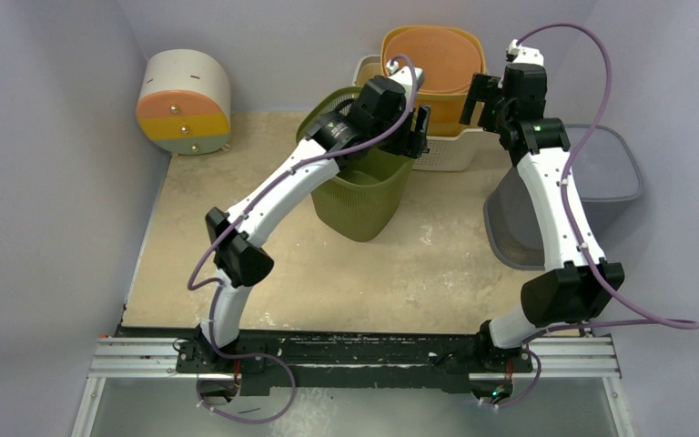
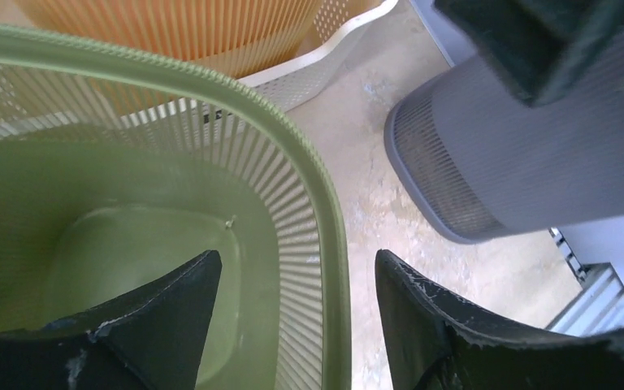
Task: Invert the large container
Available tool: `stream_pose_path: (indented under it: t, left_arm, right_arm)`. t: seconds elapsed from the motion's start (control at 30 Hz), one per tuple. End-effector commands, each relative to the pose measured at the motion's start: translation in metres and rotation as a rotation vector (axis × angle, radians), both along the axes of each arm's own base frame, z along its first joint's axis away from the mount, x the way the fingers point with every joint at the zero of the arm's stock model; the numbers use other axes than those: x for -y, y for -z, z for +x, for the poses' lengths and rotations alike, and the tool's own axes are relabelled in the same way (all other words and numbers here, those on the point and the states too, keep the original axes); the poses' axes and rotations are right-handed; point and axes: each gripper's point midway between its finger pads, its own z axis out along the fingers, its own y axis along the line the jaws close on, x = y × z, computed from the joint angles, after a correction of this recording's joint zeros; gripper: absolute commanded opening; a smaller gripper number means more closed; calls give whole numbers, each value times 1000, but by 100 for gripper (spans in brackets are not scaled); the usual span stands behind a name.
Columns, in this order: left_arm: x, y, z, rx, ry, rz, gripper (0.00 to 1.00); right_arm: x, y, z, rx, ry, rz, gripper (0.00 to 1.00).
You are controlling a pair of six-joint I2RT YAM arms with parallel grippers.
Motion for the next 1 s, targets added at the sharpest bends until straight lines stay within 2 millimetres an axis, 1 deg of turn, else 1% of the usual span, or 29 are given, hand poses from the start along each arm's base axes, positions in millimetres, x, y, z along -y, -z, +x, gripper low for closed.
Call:
stream_pose_path:
  t: [0.0, 0.1, 0.2, 0.3, 0.37, 0.43, 0.47, 0.5, 0.57, 0.63, 0.67, 0.77, 0.8, 0.83, 0.9, 0.97]
  left_arm:
    - [24, -10, 27, 54, -40, -99, 67]
    - [28, -14, 38, 86, -69, -125, 68]
    - [26, -11, 47, 114, -99, -104, 68]
    - [21, 2, 54, 121, -130, -55, 68]
    - [16, 9, 57, 125, -147, -19, 65]
    - [13, 14, 58, 126, -157, 8, 59]
    - [11, 16, 58, 128, -160, 23, 54]
    - [8, 17, 58, 129, -164, 36, 47]
    - [3, 22, 58, 127, -170, 63, 27]
    - [0, 28, 56, 120, -169, 91, 15]
    - [-2, 30, 55, 117, -169, 103, 11]
    - [-8, 33, 51, 111, -163, 130, 5]
    - [-11, 35, 49, 108, -163, 143, 0]
    - [-14, 34, 47, 109, -162, 154, 0]
    - [-22, 27, 41, 110, -162, 167, 0]
    - [-32, 7, 34, 126, -176, 150, 0]
  right_arm:
    - [16, -32, 8, 78, 57, -15, 100]
    - [17, -36, 12, 88, 53, -13, 100]
    - [16, -35, 14, 86, 46, -9, 100]
    - [15, -33, 14, 84, 41, -4, 100]
    - [15, -30, 14, 79, 40, -3, 100]
    - [15, -27, 13, 72, 39, -3, 100]
    - [15, -27, 13, 72, 39, -2, 100]
    - [15, -26, 13, 71, 40, -2, 100]
    - [16, -26, 13, 70, 40, -3, 100]
    - [16, -25, 12, 68, 41, -1, 100]
    - [16, -25, 13, 68, 40, -1, 100]
    - [16, -23, 11, 66, 42, -1, 100]
    - [16, -23, 10, 64, 43, -4, 100]
    - [18, -22, 9, 63, 46, -7, 100]
    - [19, -22, 7, 65, 53, -14, 100]
    - [22, -22, 4, 66, 63, -20, 100]
